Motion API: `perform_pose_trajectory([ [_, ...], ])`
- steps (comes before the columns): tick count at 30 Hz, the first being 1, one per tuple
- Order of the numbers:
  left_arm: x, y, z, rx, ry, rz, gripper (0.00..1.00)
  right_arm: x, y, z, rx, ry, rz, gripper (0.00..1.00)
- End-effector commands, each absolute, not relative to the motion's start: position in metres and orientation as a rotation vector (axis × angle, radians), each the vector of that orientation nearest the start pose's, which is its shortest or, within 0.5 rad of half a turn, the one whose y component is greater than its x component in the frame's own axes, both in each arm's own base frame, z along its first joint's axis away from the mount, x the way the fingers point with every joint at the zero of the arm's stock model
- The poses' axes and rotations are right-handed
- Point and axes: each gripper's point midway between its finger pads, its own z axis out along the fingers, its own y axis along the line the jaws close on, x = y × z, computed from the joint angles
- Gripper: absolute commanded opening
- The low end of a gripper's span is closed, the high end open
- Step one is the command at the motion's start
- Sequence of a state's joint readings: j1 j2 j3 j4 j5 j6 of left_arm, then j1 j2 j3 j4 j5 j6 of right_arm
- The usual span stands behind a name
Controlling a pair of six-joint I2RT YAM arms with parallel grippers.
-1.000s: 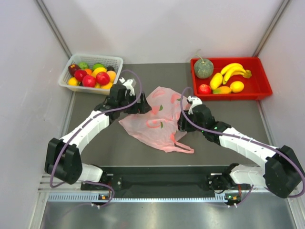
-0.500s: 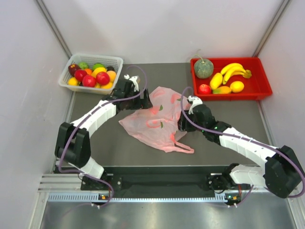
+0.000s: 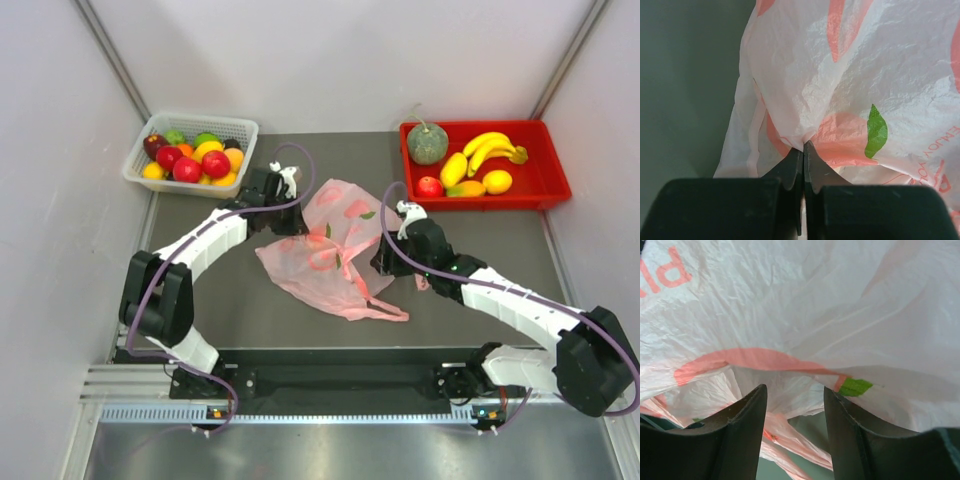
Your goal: Untie the knot of the plastic bag and take out the fruit
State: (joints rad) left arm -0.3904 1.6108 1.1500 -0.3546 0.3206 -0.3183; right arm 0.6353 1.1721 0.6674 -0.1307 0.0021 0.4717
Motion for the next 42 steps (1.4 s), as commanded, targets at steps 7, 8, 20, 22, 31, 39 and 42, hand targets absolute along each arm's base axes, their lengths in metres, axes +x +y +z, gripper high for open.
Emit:
perform_pose_trajectory([
  [7, 0.354, -0.232, 0.185, 0.267, 2.309, -0.826, 0.00, 0.269, 0.212, 0.118, -0.179, 2.238, 0.593, 0.50],
  [8, 0.353, -0.234, 0.192, 0.264, 2.298, -0.847, 0.00, 0.269, 0.211, 0.116, -0.176, 2.243, 0.591, 0.50],
  [20, 0.305, -0.265, 0.246, 0.420, 2.262, -1.069, 0.00, 0.281, 0.221, 0.105, -0.148, 2.259, 0.638, 0.64],
  [22, 0.297, -0.265, 0.244, 0.431, 2.271, -1.070, 0.00, 0.281, 0.221, 0.100, -0.134, 2.272, 0.644, 0.69],
  [31, 0.280, -0.257, 0.272, 0.427, 2.210, -1.057, 0.00, 0.278, 0.227, 0.104, -0.132, 2.241, 0.723, 0.87],
  [39, 0.279, -0.260, 0.286, 0.428, 2.210, -1.078, 0.12, 0.267, 0.232, 0.124, -0.145, 2.146, 0.859, 1.00],
  [42, 0.279, -0.260, 0.270, 0.407, 2.260, -1.070, 0.17, 0.265, 0.232, 0.127, -0.146, 2.126, 0.920, 1.00],
])
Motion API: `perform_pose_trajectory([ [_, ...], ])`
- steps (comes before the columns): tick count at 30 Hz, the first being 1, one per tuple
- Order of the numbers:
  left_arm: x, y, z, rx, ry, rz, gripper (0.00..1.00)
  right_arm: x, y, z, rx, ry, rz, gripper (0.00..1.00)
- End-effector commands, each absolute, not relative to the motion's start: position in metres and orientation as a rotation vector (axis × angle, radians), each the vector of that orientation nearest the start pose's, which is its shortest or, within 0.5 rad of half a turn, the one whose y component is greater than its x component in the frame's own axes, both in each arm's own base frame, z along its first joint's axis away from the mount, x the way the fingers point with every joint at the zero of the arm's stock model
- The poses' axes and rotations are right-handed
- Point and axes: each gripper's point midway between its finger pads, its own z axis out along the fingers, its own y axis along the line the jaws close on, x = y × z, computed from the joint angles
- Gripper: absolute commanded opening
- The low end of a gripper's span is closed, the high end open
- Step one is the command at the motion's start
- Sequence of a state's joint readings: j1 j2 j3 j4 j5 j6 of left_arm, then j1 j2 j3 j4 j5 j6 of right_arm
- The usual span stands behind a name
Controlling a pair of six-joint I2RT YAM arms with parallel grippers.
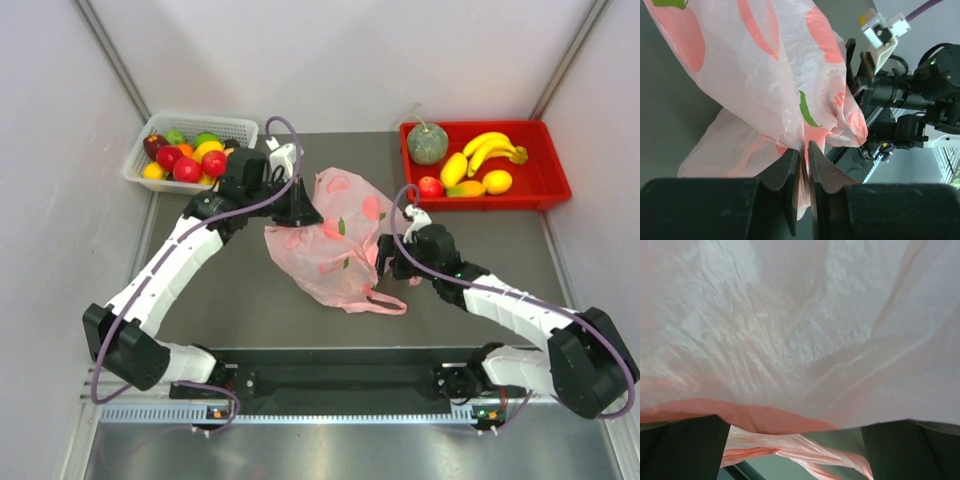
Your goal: Untie the knot of the plastic bag and take out the fruit
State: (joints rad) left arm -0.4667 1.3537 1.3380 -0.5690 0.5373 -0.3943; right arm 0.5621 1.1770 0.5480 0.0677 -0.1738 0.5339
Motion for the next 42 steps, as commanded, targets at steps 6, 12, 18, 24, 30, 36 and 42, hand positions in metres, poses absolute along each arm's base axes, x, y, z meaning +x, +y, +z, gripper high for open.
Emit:
perform_pose_trajectory([
  [6, 0.283, -0.249, 0.257, 0.340, 2.312, -0.976, 0.08, 0.260, 0.236, 0.135, -0.168, 2.077, 1.043, 1.00],
  [12, 0.278, -0.256, 0.316, 0.376, 2.155, -1.001, 0.06, 0.257, 0.240, 0.146, -0.175, 2.027, 1.108, 1.00],
  [18, 0.277, -0.251, 0.251, 0.371, 2.317, -0.937, 0.00, 0.260, 0.245, 0.155, -0.175, 1.983, 1.153, 1.00],
  [24, 0.283, -0.216, 0.187, 0.307, 2.423, -0.666, 0.00, 0.277, 0.243, 0.150, -0.164, 2.016, 1.056, 1.00],
  [30, 0.291, -0.189, 0.147, 0.259, 2.495, -0.439, 0.00, 0.287, 0.255, 0.143, -0.192, 2.059, 1.013, 1.00],
  [36, 0.306, -0.168, 0.108, 0.220, 2.571, -0.214, 0.00, 0.288, 0.275, 0.142, -0.245, 2.072, 1.040, 1.00],
  [42, 0.318, -0.166, 0.073, 0.212, 2.619, -0.135, 0.00, 0.289, 0.291, 0.135, -0.283, 2.119, 0.960, 1.00],
])
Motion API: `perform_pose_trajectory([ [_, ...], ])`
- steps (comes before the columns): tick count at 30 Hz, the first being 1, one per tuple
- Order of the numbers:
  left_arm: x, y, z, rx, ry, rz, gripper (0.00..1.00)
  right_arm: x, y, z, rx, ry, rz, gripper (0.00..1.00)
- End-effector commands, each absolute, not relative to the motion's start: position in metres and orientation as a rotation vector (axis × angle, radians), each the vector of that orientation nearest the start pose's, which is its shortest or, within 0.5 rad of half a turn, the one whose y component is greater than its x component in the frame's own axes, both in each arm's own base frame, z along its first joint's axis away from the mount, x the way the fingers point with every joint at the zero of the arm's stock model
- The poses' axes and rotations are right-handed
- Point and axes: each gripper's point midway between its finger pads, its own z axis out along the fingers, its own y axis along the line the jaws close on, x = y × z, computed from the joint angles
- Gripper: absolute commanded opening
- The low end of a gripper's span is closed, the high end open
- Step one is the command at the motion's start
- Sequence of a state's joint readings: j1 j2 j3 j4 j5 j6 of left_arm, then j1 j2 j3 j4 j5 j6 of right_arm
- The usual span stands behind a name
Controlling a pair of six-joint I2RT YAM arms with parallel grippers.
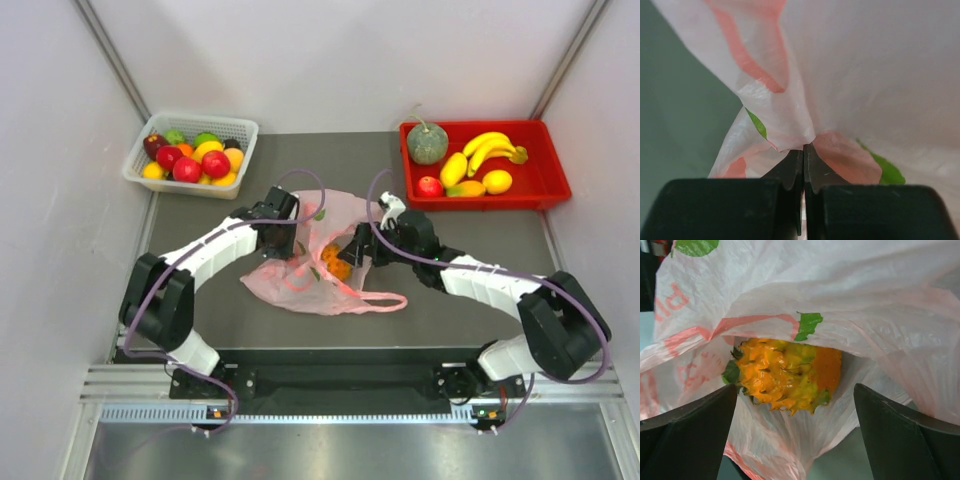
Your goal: Untie the knot of the plastic bag and take out the fruit
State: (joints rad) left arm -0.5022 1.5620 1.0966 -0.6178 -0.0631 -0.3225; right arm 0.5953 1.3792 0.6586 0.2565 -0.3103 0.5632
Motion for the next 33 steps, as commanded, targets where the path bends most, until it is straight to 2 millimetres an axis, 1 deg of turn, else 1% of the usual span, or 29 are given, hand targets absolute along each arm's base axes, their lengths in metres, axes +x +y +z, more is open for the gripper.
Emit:
perform_pose_trajectory([
  [1, 0.321, -0.168, 0.071, 0.212, 2.618, -0.147, 0.00, 0.292, 0.294, 0.135, -0.288, 2.125, 0.940, 1.00],
  [2, 0.320, -0.171, 0.067, 0.216, 2.626, -0.162, 0.00, 0.290, 0.298, 0.132, -0.302, 2.137, 0.927, 1.00],
  [3, 0.317, -0.174, 0.060, 0.225, 2.644, -0.181, 0.00, 0.291, 0.296, 0.127, -0.290, 2.160, 0.885, 1.00],
  [4, 0.319, -0.177, 0.059, 0.224, 2.633, -0.200, 0.00, 0.293, 0.298, 0.126, -0.297, 2.165, 0.865, 1.00],
  [6, 0.313, -0.180, 0.053, 0.225, 2.645, -0.238, 0.00, 0.291, 0.302, 0.122, -0.312, 2.176, 0.836, 1.00],
  [8, 0.313, -0.186, 0.052, 0.218, 2.629, -0.282, 0.00, 0.288, 0.308, 0.118, -0.333, 2.188, 0.839, 1.00],
  [9, 0.310, -0.184, 0.049, 0.212, 2.630, -0.286, 0.00, 0.288, 0.310, 0.117, -0.335, 2.191, 0.834, 1.00],
  [10, 0.306, -0.190, 0.048, 0.219, 2.635, -0.334, 0.00, 0.289, 0.313, 0.114, -0.339, 2.200, 0.825, 1.00],
  [11, 0.307, -0.194, 0.049, 0.211, 2.623, -0.359, 0.00, 0.286, 0.317, 0.114, -0.350, 2.204, 0.823, 1.00],
  [13, 0.301, -0.200, 0.046, 0.215, 2.626, -0.396, 0.00, 0.289, 0.320, 0.111, -0.327, 2.221, 0.797, 1.00],
  [14, 0.299, -0.204, 0.046, 0.212, 2.623, -0.408, 0.00, 0.286, 0.322, 0.106, -0.321, 2.247, 0.784, 1.00],
  [15, 0.297, -0.207, 0.043, 0.215, 2.620, -0.419, 0.00, 0.288, 0.322, 0.104, -0.299, 2.255, 0.763, 1.00],
  [18, 0.292, -0.222, 0.043, 0.231, 2.603, -0.472, 0.00, 0.285, 0.328, 0.097, -0.227, 2.284, 0.768, 1.00],
  [19, 0.291, -0.226, 0.044, 0.237, 2.597, -0.482, 0.00, 0.285, 0.327, 0.092, -0.172, 2.297, 0.768, 1.00],
  [20, 0.286, -0.234, 0.045, 0.255, 2.593, -0.507, 0.00, 0.283, 0.330, 0.091, -0.151, 2.299, 0.780, 1.00],
  [21, 0.287, -0.239, 0.046, 0.262, 2.580, -0.523, 0.00, 0.285, 0.330, 0.090, -0.117, 2.292, 0.780, 1.00],
  [22, 0.285, -0.242, 0.047, 0.270, 2.579, -0.534, 0.00, 0.284, 0.330, 0.084, -0.069, 2.306, 0.792, 1.00],
  [23, 0.282, -0.248, 0.046, 0.287, 2.582, -0.551, 0.00, 0.284, 0.331, 0.083, -0.046, 2.305, 0.803, 1.00],
  [24, 0.282, -0.251, 0.047, 0.292, 2.572, -0.563, 0.00, 0.285, 0.332, 0.077, -0.023, 2.306, 0.809, 1.00],
  [26, 0.281, -0.254, 0.048, 0.289, 2.570, -0.575, 0.00, 0.284, 0.335, 0.072, 0.016, 2.317, 0.836, 1.00],
  [27, 0.280, -0.256, 0.048, 0.292, 2.571, -0.583, 0.00, 0.281, 0.337, 0.064, 0.017, 2.337, 0.852, 1.00],
  [29, 0.279, -0.256, 0.046, 0.289, 2.575, -0.591, 0.00, 0.282, 0.345, 0.065, 0.034, 2.318, 0.910, 1.00],
  [30, 0.278, -0.257, 0.046, 0.293, 2.573, -0.599, 0.00, 0.281, 0.346, 0.058, 0.036, 2.327, 0.910, 1.00],
  [31, 0.277, -0.258, 0.046, 0.292, 2.574, -0.601, 0.00, 0.279, 0.350, 0.059, 0.031, 2.327, 0.946, 1.00],
  [33, 0.276, -0.258, 0.045, 0.294, 2.577, -0.607, 0.00, 0.280, 0.351, 0.055, 0.036, 2.329, 0.948, 1.00],
])
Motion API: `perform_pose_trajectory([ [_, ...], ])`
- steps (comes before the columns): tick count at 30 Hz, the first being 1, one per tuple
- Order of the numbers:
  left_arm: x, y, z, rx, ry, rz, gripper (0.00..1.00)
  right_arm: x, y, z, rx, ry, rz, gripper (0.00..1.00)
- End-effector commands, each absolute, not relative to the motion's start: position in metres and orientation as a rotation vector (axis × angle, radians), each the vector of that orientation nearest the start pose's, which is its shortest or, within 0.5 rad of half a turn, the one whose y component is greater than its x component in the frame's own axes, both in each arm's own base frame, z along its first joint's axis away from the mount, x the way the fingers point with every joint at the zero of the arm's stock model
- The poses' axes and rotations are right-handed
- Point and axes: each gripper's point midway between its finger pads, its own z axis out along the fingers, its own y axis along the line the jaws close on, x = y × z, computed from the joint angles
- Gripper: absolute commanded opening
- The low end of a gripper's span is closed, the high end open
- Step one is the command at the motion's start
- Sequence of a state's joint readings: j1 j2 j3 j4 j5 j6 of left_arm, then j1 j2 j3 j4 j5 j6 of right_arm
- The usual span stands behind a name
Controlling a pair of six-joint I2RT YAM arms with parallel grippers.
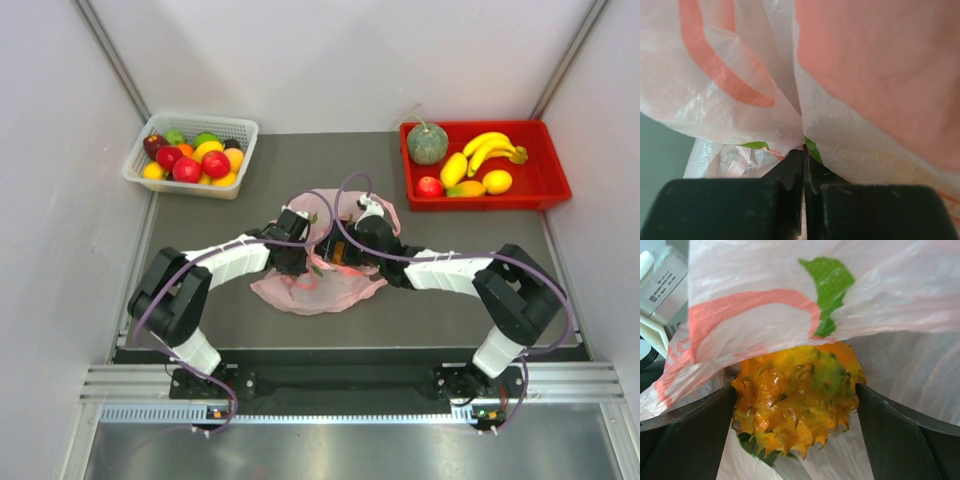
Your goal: Untie the knot of the plastic bag and take out the fruit
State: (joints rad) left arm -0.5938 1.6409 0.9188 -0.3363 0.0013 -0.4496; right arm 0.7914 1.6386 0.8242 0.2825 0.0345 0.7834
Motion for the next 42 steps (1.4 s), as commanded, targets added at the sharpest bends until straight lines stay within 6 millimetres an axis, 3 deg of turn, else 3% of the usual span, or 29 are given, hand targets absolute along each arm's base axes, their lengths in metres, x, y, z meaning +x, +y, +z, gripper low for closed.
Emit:
perform_pose_trajectory([
  [1, 0.276, -0.260, 0.046, 0.297, 2.573, -0.617, 0.00, 0.280, 0.351, 0.051, 0.038, 2.334, 0.945, 1.00],
  [7, 0.276, -0.266, 0.048, 0.313, 2.563, -0.643, 0.00, 0.275, 0.365, 0.036, -0.043, 2.359, 1.010, 0.99],
  [10, 0.275, -0.265, 0.049, 0.313, 2.563, -0.641, 0.00, 0.270, 0.370, 0.033, -0.065, 2.365, 1.050, 0.81],
  [14, 0.275, -0.261, 0.050, 0.313, 2.558, -0.621, 0.00, 0.268, 0.362, 0.039, -0.070, 2.339, 1.039, 0.31],
  [17, 0.274, -0.257, 0.050, 0.310, 2.561, -0.598, 0.00, 0.272, 0.348, 0.050, -0.069, 2.305, 0.961, 0.01],
  [18, 0.275, -0.257, 0.050, 0.310, 2.558, -0.593, 0.00, 0.274, 0.344, 0.062, -0.084, 2.278, 0.948, 0.00],
  [23, 0.275, -0.252, 0.047, 0.302, 2.571, -0.557, 0.00, 0.275, 0.320, 0.080, -0.097, 2.253, 0.867, 0.00],
  [35, 0.286, -0.216, 0.045, 0.225, 2.579, -0.354, 0.00, 0.283, 0.231, 0.145, -0.037, 2.101, 0.695, 0.00],
  [42, 0.289, -0.195, 0.049, 0.178, 2.575, -0.292, 0.00, 0.281, 0.173, 0.160, 0.096, 2.052, 0.611, 0.00],
])
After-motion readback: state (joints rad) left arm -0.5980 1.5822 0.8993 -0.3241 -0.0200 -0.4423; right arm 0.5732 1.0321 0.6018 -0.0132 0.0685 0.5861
